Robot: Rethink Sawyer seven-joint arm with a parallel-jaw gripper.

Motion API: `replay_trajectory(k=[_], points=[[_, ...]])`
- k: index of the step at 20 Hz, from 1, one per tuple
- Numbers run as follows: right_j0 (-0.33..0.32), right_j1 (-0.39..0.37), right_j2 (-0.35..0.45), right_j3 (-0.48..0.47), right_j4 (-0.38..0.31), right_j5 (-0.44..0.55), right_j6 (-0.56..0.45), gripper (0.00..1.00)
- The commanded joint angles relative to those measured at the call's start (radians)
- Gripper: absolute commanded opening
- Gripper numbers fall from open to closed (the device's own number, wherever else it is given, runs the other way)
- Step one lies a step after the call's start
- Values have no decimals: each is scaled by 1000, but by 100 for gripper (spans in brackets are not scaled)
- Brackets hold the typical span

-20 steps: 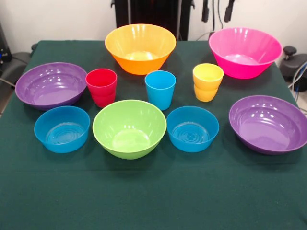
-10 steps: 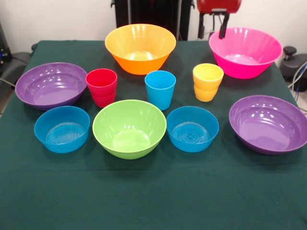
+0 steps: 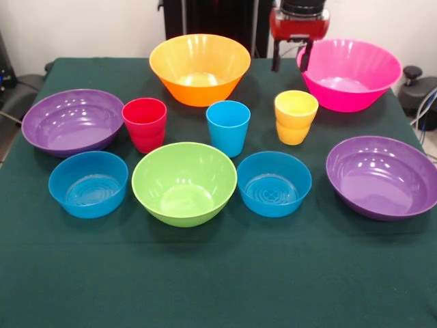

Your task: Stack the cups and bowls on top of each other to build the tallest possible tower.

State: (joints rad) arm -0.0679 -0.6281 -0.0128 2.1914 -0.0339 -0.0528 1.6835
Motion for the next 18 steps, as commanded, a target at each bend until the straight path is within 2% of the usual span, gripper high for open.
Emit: replay_trajectory(k=[1,7,13,15,18], points=[[-64,65,51,-16,-56,15,115,100],[-130,7,85,-19,-64,104,84,100],[-204,61,110,-136,-81,164,22,100],[-236,63,119,-121,-100,161,18,100],[-242,58,128,-116,-97,176,31,100]])
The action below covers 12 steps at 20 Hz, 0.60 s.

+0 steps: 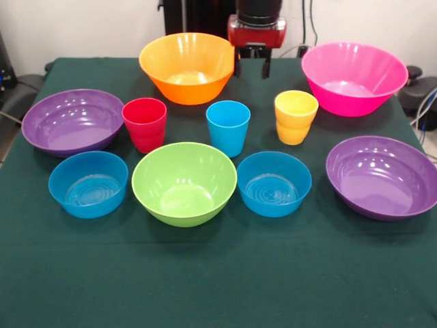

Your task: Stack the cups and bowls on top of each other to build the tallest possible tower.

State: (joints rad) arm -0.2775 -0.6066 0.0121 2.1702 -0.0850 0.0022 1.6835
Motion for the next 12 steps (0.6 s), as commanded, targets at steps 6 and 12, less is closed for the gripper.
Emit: replay_trajectory(k=[6,12], points=[[-25,36,127,-129,-11,159,58,100],[-23,94,142,-202,14,161,75,100]])
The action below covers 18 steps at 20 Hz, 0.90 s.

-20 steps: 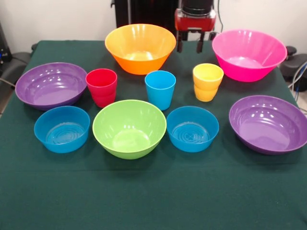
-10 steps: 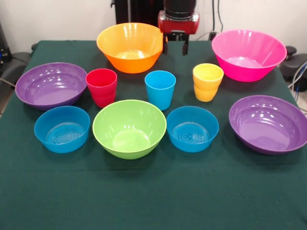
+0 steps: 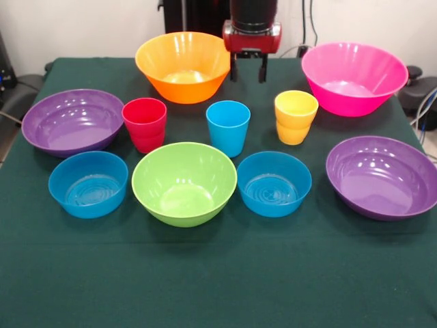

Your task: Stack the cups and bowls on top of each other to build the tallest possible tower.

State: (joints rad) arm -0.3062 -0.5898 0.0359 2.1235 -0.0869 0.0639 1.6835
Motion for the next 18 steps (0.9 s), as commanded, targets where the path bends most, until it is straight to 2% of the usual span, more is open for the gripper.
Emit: replay_trajectory(k=[1,4,9,13,18], points=[[3,82,127,-167,22,110,75,100],[13,80,140,-190,39,135,86,100],[18,82,170,-229,68,111,121,100],[40,78,155,-273,90,196,112,100],[48,44,140,-240,111,262,131,100]])
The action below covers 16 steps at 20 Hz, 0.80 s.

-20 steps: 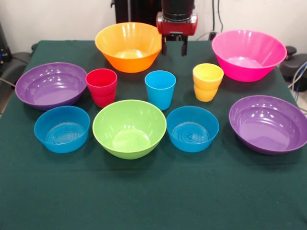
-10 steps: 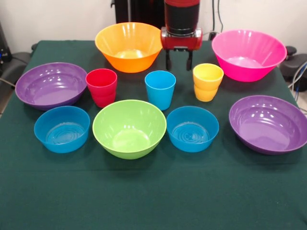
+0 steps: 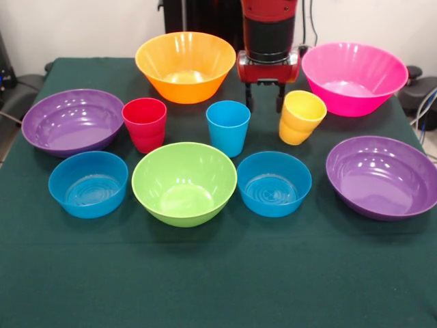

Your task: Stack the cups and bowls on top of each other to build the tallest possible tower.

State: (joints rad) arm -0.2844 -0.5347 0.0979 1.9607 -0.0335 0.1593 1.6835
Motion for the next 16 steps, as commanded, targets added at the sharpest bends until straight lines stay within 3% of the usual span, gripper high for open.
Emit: replay_trajectory(k=[1,16], points=[[31,-12,71,-70,65,179,139,100],[37,-96,42,-35,122,386,160,100]])
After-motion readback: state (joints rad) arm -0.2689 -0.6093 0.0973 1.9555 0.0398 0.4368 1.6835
